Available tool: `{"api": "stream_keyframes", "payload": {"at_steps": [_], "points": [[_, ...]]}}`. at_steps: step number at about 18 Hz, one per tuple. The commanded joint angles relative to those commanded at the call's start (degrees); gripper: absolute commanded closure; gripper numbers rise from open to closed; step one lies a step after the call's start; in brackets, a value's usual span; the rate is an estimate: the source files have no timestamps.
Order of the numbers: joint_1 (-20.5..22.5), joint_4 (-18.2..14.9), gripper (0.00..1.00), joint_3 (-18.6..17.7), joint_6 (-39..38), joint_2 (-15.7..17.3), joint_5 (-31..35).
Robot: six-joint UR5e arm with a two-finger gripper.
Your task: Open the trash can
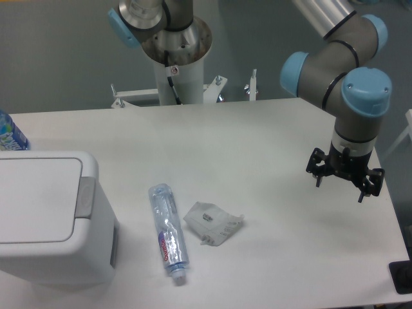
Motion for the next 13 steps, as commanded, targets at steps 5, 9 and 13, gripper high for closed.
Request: {"api": "stream_keyframes", "payload": {"at_steps": [5,9,13], "points": [[0.00,0.00,0.00,-0.09,-0.52,0.35,-1.05],[0.00,0.17,0.00,-0.18,-7.69,0.96,-4.46],[-1.22,0.53,0.00,-1.05,-20.71,5.17,-12.47]]}}
